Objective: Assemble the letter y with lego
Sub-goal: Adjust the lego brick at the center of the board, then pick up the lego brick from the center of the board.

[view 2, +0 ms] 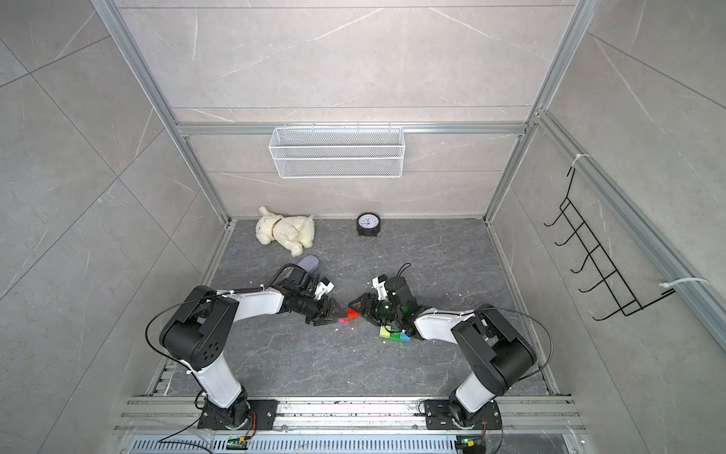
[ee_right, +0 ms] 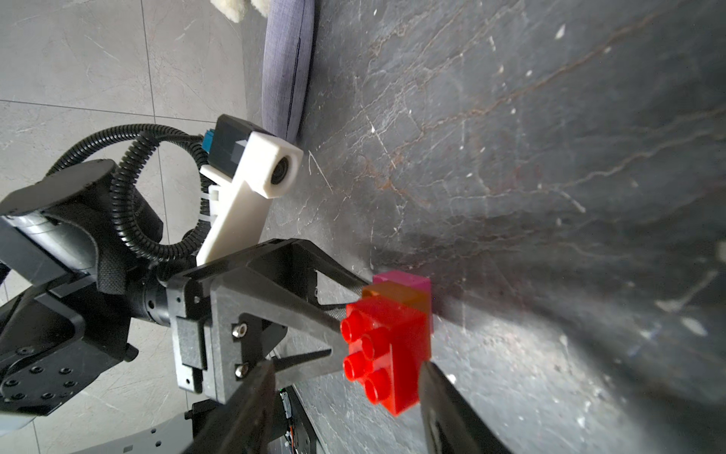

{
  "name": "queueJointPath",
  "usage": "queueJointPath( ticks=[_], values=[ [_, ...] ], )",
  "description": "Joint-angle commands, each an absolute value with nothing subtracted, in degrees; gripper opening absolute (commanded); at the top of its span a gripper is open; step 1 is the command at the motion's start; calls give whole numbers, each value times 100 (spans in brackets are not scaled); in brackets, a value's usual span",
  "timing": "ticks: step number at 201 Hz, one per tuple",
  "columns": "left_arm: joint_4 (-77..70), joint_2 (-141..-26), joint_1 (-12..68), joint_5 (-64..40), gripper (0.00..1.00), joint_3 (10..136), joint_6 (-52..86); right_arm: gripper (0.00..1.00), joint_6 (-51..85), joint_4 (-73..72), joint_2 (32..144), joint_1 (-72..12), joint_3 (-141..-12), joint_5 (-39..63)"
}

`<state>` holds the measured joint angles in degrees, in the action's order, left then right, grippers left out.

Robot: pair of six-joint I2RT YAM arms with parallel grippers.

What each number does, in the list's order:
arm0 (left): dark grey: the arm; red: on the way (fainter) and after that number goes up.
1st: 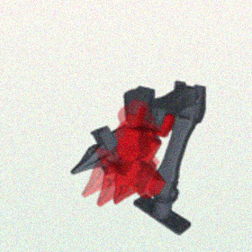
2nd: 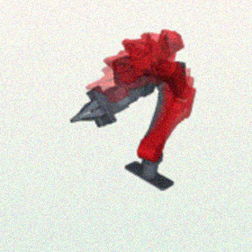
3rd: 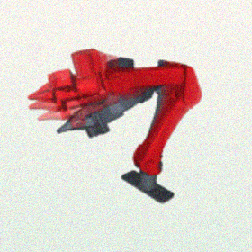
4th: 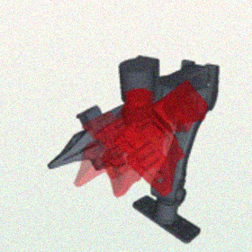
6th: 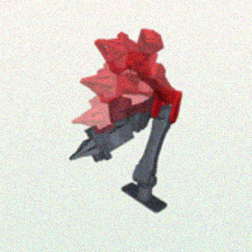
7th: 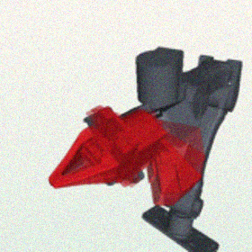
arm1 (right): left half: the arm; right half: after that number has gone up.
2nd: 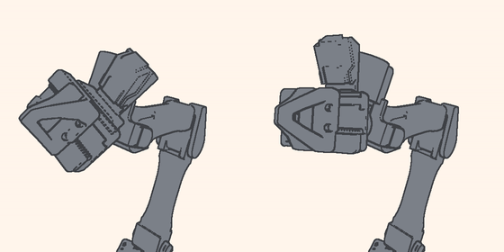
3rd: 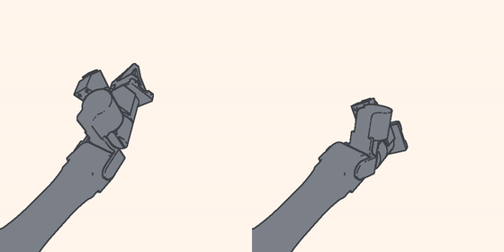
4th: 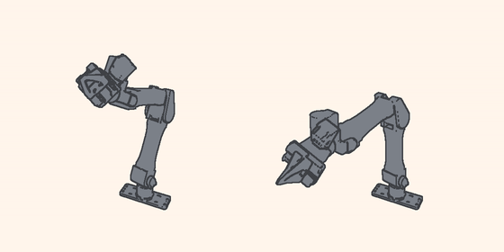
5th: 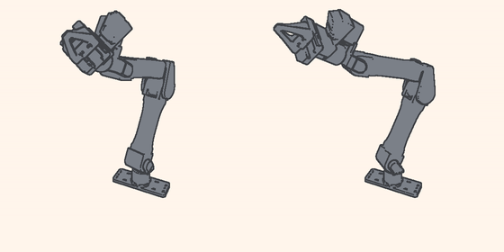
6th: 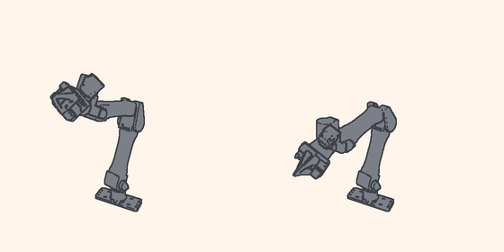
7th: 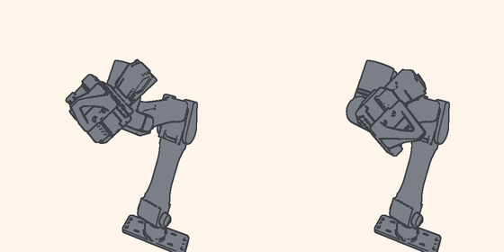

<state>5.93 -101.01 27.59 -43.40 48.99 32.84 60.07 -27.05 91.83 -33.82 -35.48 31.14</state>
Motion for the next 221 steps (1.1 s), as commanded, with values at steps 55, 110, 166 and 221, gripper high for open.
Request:
queueJointPath(
  ticks=[55,110,166,221],
  values=[
    [822,-10210,2768,-4046,51,4852,3059,61,6095,-2906,9303,-3393,-3424,3178],
    [873,-10345,2769,-3901,49,4765,2962,60,5508,-1963,8875,-3380,-3666,3082],
    [904,-10362,2769,-3747,47,4729,2881,60,2211,2634,7954,-3367,-5394,1941],
    [966,-10406,2772,-3670,47,4735,2892,59,-1509,4718,7822,-3366,-6005,711]
  ],
)
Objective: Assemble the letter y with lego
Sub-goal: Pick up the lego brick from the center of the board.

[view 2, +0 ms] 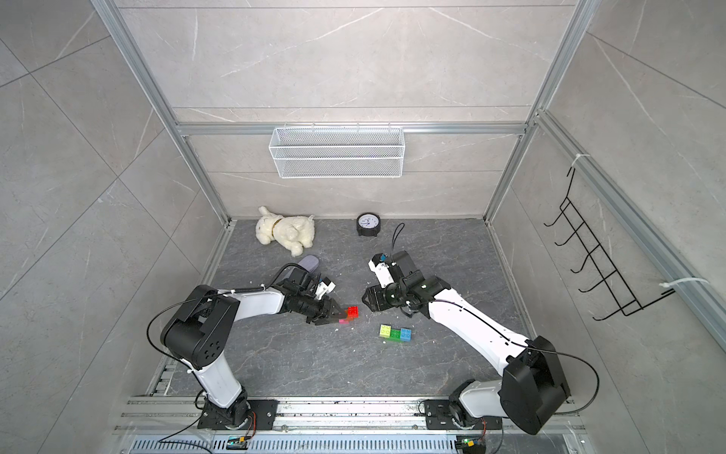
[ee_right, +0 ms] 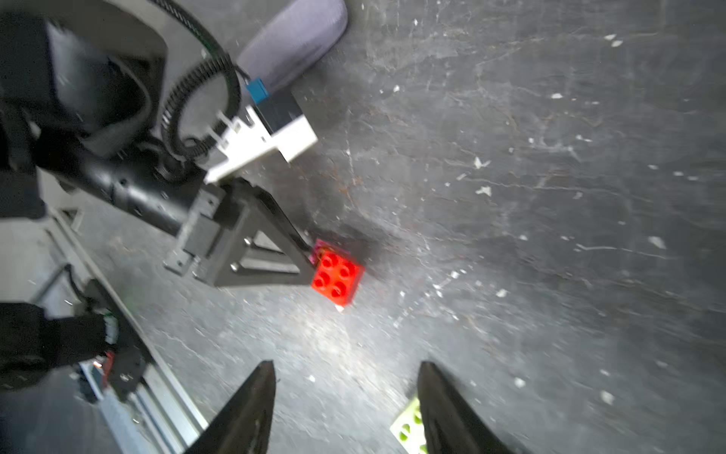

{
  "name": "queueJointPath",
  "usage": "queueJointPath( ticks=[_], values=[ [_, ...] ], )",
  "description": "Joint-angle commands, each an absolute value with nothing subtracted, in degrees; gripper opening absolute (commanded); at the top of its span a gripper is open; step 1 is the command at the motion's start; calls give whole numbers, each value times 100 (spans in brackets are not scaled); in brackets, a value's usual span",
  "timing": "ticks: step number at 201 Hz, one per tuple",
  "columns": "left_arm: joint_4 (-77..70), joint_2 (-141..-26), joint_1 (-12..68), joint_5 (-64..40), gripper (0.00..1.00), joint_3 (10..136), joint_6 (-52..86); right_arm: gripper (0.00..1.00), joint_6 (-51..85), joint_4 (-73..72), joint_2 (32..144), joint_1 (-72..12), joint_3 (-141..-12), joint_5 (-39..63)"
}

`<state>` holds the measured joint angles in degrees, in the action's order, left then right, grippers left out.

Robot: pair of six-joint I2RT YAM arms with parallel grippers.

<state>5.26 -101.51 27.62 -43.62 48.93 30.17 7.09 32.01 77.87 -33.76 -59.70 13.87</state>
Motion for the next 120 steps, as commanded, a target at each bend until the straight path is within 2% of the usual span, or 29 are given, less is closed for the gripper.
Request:
queueJointPath(
  ticks=[1,57,120],
  values=[
    [966,-10406,2774,-3667,47,4736,2892,59,-1559,4732,7822,-3366,-6004,703],
    [969,-10321,2775,-3624,47,4694,2848,45,-3724,4664,7666,-3448,-5420,726],
    [988,-10251,2775,-3596,47,4675,2832,44,-3946,4647,8382,-3828,-5405,354]
  ],
)
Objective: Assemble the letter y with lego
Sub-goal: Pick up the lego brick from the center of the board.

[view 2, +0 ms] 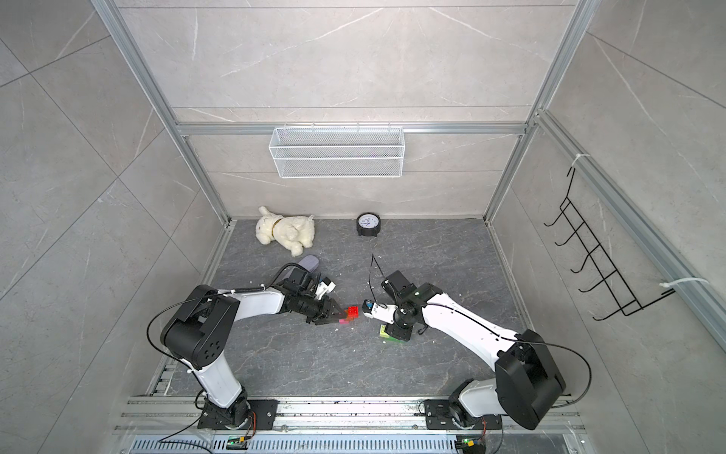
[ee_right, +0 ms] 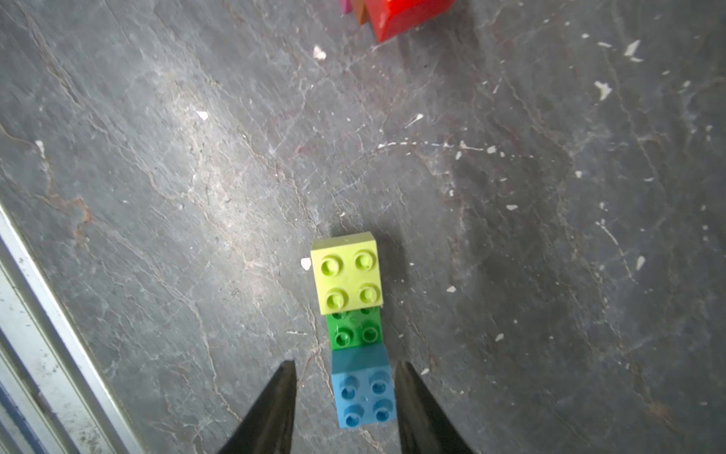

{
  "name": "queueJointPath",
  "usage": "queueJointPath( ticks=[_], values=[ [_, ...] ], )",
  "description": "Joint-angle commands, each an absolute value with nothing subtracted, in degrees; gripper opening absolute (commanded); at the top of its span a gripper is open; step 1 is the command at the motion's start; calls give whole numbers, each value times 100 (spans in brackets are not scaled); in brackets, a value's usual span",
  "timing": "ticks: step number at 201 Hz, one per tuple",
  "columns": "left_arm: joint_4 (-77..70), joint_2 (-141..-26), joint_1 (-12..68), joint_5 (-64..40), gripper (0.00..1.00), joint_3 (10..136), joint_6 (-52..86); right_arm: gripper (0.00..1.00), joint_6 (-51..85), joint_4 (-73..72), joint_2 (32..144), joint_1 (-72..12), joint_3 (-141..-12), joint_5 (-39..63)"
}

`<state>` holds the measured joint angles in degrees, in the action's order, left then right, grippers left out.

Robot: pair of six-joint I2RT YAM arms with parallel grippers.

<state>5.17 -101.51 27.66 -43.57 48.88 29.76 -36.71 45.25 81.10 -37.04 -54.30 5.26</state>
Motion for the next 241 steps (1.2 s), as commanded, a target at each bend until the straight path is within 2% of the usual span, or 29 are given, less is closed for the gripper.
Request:
queueJointPath(
  ticks=[1,61,146,241],
  values=[
    [990,-10250,2776,-3595,47,4671,2831,44,-3946,4648,8392,-3834,-5410,344],
    [1025,-10225,2776,-3593,47,4690,2790,45,-3780,4404,8759,-3902,-5446,-164],
    [1096,-10289,2775,-3582,47,4755,2737,45,-3761,4550,9282,-3898,-5668,-92],
    [1097,-10388,2777,-3586,47,4768,2775,39,-3762,4509,9545,-3902,-5695,-26]
  ],
)
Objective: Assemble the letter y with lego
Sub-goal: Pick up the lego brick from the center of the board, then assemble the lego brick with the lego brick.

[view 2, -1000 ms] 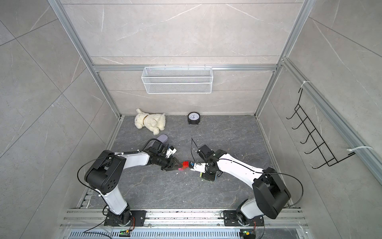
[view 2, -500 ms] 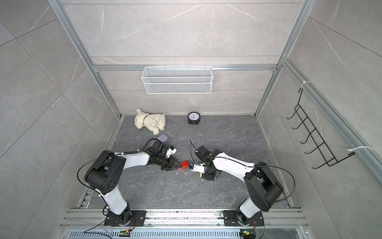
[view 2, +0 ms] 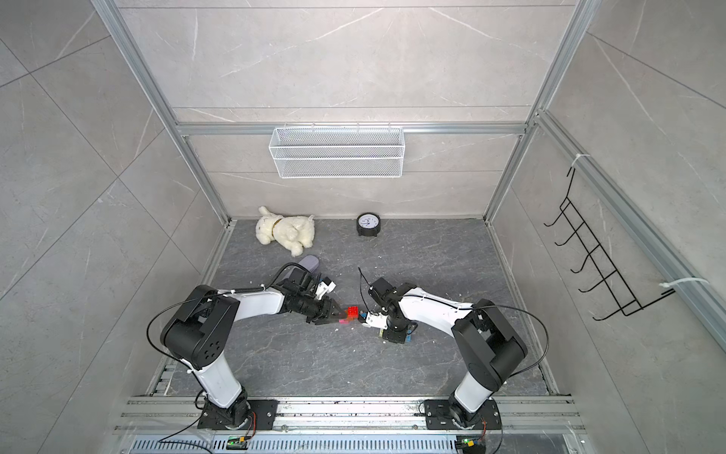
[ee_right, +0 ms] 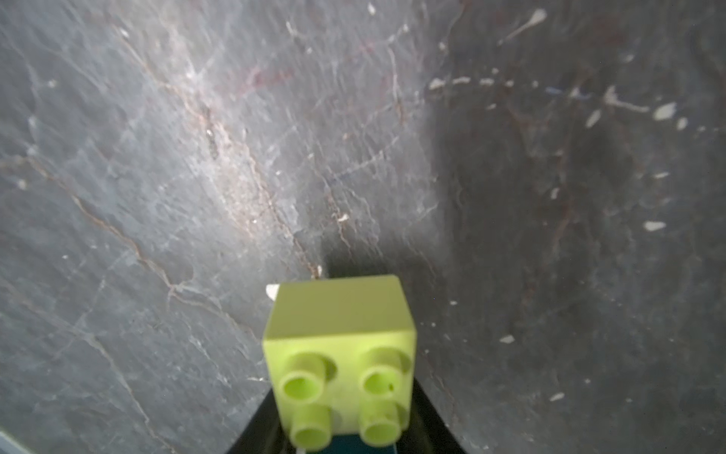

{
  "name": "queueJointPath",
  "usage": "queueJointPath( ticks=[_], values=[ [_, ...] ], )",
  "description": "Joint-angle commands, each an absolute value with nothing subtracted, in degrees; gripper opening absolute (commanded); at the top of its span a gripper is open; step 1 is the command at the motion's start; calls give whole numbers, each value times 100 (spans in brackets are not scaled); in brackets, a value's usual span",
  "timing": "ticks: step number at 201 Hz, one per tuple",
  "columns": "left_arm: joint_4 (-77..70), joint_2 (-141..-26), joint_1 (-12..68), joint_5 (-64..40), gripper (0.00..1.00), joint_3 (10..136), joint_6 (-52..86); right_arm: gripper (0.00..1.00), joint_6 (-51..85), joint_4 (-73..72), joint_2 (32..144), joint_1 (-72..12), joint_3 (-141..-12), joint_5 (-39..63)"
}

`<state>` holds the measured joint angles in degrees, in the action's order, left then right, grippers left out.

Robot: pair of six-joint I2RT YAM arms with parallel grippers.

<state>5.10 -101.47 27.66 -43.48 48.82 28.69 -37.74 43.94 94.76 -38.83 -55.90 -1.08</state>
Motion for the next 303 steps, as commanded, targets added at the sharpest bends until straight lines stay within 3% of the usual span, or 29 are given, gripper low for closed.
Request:
queueJointPath(
  ticks=[1,63,179,303],
  values=[
    [1098,-10388,2773,-3586,47,4770,2772,39,-3762,4509,9545,-3902,-5695,-26],
    [1054,-10468,2783,-3597,46,4791,2784,32,-3753,4498,9489,-3902,-5693,-19],
    [424,-10823,3020,-3607,46,4845,2909,31,-3816,5209,8859,-3890,-6647,-28],
    [-35,-11039,3094,-3661,46,4763,2968,31,-3731,6071,10357,-4172,-8999,387]
  ],
)
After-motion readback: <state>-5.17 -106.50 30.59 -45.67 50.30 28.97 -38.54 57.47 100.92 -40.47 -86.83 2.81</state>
